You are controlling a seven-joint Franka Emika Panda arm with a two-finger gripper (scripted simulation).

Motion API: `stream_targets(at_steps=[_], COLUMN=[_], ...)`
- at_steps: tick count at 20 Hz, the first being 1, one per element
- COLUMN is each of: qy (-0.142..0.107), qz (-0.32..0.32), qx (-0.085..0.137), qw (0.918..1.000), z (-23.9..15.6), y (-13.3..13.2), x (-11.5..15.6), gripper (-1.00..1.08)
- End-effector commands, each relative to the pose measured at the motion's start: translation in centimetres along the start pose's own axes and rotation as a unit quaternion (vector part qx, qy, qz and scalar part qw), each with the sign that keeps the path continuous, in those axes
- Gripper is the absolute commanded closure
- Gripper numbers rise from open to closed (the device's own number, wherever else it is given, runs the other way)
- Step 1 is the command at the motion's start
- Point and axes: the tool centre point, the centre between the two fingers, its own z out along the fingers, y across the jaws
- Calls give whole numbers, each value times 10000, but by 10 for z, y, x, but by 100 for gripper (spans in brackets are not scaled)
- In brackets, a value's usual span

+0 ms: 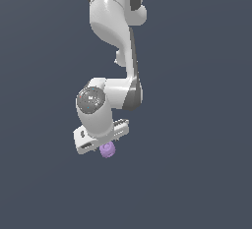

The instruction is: Pick up the object and move it to a goal position.

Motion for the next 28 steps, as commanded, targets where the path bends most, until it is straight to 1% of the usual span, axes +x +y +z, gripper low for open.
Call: stream_targets(at_steps=[1, 5, 13, 19, 20, 28], qy=[2, 2, 5, 5, 5, 5], qz=[-3, -6, -22, -22, -22, -22], qx=[-1, -1, -1, -1, -1, -1], qw=[10000, 10000, 10000, 10000, 10000, 10000], z=[0, 10, 48, 50, 50, 50], y=[0, 0, 0, 1, 1, 1], x=[0, 0, 0, 1, 1, 1], gripper=[-92, -92, -92, -92, 108, 108])
